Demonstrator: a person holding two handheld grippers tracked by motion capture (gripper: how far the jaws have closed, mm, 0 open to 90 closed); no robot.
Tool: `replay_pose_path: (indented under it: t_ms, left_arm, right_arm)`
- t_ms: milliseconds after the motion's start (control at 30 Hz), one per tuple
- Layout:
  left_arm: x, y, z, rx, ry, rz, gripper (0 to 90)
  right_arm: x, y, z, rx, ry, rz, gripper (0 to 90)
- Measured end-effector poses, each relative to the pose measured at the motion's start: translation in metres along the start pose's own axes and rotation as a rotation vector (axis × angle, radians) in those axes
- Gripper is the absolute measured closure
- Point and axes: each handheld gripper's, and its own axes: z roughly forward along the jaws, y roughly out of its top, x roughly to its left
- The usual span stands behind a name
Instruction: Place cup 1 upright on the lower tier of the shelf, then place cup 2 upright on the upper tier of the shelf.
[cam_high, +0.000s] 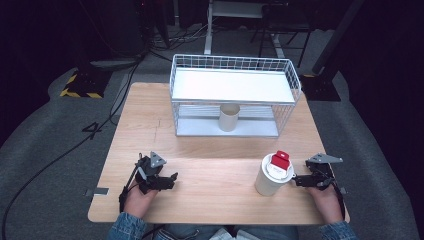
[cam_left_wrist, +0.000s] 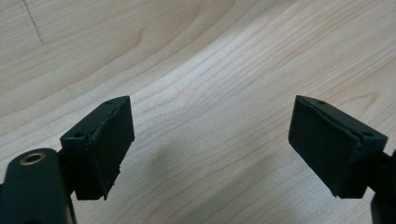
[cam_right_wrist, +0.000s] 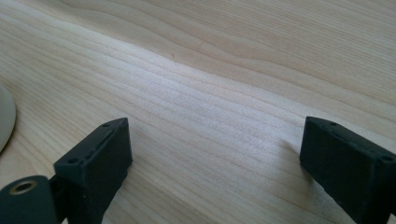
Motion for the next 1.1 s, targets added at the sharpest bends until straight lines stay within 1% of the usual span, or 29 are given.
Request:
replay_pose_path:
  t_ms: [33,100,167,200,233,267,300,367,467,500,567,600,633,667,700,800,867,1000,1067,1100]
  left_arm:
    - [0.000,-0.001,0.001,0.012,0.001,0.015,14.9]
    - [0.000,-0.003,0.004,0.022,0.009,0.022,14.9]
    - [0.001,-0.004,0.005,0.024,0.013,0.019,14.9]
    - [0.001,-0.005,0.005,0.027,0.013,0.026,14.9]
    - [0.001,-0.006,0.005,0.033,0.018,0.023,14.9]
    - [0.001,-0.006,0.005,0.035,0.026,0.030,14.9]
    - [0.001,-0.006,0.005,0.036,0.026,0.036,14.7]
    - [0.001,-0.007,0.005,0.034,0.026,0.033,14.7]
    - [0.003,-0.008,0.005,0.031,0.017,0.024,14.6]
    - [0.003,-0.009,0.005,0.023,0.012,0.017,14.5]
    - [0.006,-0.011,0.006,0.010,-0.006,-0.011,14.0]
    - [0.008,-0.014,0.007,-0.002,-0.018,-0.033,13.1]
    - [0.010,-0.016,0.008,-0.016,-0.018,-0.035,11.0]
    - [0.010,-0.016,0.008,-0.017,-0.021,-0.034,9.6]
    - [0.011,-0.016,0.007,-0.014,-0.018,-0.025,9.6]
    - [0.011,-0.017,0.007,-0.014,-0.019,-0.028,9.5]
    - [0.011,-0.016,0.007,-0.011,-0.023,-0.027,9.4]
    - [0.011,-0.016,0.008,-0.014,-0.020,-0.029,9.0]
    - [0.011,-0.016,0.008,-0.014,-0.019,-0.030,8.9]
    - [0.010,-0.016,0.008,-0.014,-0.020,-0.038,8.9]
  right_arm:
    - [0.000,0.000,0.000,0.000,0.003,-0.001,10.1]
    - [0.000,0.000,-0.002,-0.001,-0.007,-0.010,11.0]
    - [0.001,-0.001,-0.004,-0.003,-0.014,-0.019,11.0]
    - [0.000,-0.001,-0.004,-0.005,-0.012,-0.018,11.0]
    - [0.000,-0.001,-0.005,-0.006,-0.009,-0.016,11.0]
    - [0.000,-0.001,-0.005,-0.009,-0.007,-0.016,11.0]
    - [0.000,0.000,-0.005,-0.010,-0.002,-0.016,11.0]
    - [0.000,0.000,-0.007,-0.011,0.001,-0.021,11.0]
    - [0.000,0.000,-0.010,-0.018,0.007,-0.011,11.0]
    - [0.000,0.000,-0.011,-0.022,0.009,-0.009,11.0]
    - [0.000,0.000,-0.014,-0.029,0.009,-0.013,11.0]
    - [0.000,0.000,-0.016,-0.031,0.012,-0.012,11.0]
    - [0.000,0.001,-0.018,-0.034,0.017,-0.008,11.0]
    - [0.000,0.001,-0.020,-0.038,0.020,-0.010,11.0]
    - [0.001,0.001,-0.022,-0.039,0.023,-0.010,11.0]
    - [0.002,0.002,-0.026,-0.045,0.028,-0.017,10.9]
    - [0.007,0.004,-0.035,-0.045,0.030,-0.032,11.0]
    - [0.015,0.005,-0.047,-0.051,0.032,-0.045,10.9]
    - [0.019,0.005,-0.053,-0.065,0.052,-0.046,10.9]
    - [0.021,0.005,-0.056,-0.073,0.058,-0.045,10.9]
